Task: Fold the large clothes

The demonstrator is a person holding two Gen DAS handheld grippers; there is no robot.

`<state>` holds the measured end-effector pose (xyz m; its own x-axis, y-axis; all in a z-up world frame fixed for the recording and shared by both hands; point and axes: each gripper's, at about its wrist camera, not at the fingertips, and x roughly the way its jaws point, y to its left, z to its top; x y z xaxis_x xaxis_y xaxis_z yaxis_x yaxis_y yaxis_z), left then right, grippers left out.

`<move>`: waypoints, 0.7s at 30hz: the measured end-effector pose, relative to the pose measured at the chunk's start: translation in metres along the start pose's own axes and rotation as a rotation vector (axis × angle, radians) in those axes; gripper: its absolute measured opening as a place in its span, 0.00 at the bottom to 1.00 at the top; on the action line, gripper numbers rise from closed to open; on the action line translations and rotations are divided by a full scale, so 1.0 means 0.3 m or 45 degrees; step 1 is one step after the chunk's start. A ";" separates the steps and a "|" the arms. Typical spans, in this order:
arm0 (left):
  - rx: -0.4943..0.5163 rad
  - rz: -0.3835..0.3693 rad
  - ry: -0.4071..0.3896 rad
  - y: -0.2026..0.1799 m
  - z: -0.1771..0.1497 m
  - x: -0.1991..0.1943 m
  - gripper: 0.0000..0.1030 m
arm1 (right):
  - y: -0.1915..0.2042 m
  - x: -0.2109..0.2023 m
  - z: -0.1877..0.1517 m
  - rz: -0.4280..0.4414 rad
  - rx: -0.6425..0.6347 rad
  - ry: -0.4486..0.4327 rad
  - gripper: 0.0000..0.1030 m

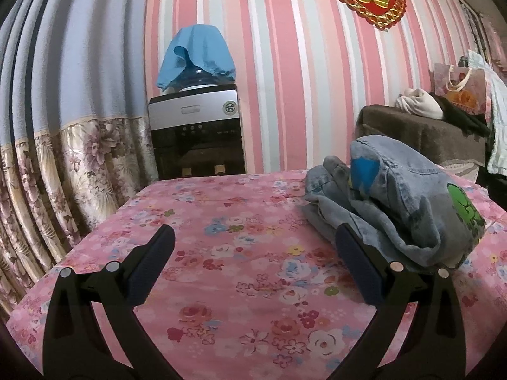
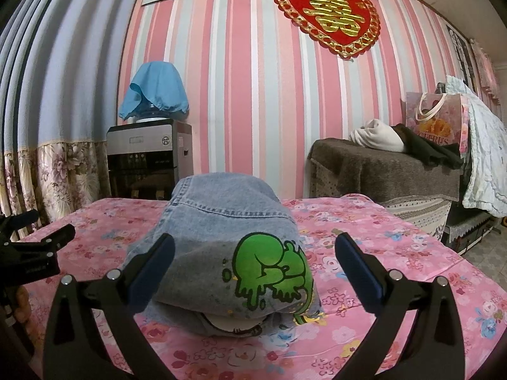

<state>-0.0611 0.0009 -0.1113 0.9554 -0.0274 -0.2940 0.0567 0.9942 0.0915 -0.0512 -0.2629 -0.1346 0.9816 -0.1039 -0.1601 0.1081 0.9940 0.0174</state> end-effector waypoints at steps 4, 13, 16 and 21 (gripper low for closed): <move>0.000 0.000 -0.003 0.000 0.000 -0.001 0.97 | 0.000 -0.002 -0.001 -0.002 -0.002 0.000 0.98; 0.009 -0.025 -0.010 -0.008 -0.001 -0.009 0.97 | -0.006 -0.002 0.000 -0.002 -0.003 -0.003 0.98; 0.010 -0.031 -0.006 -0.012 -0.001 -0.008 0.97 | -0.009 -0.001 0.000 -0.001 -0.002 -0.003 0.98; 0.007 -0.032 -0.002 -0.012 0.001 -0.006 0.97 | -0.013 -0.001 0.001 -0.003 -0.004 -0.002 0.98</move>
<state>-0.0631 -0.0026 -0.1109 0.9541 -0.0522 -0.2948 0.0818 0.9926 0.0892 -0.0520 -0.2666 -0.1344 0.9816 -0.1065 -0.1582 0.1100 0.9938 0.0138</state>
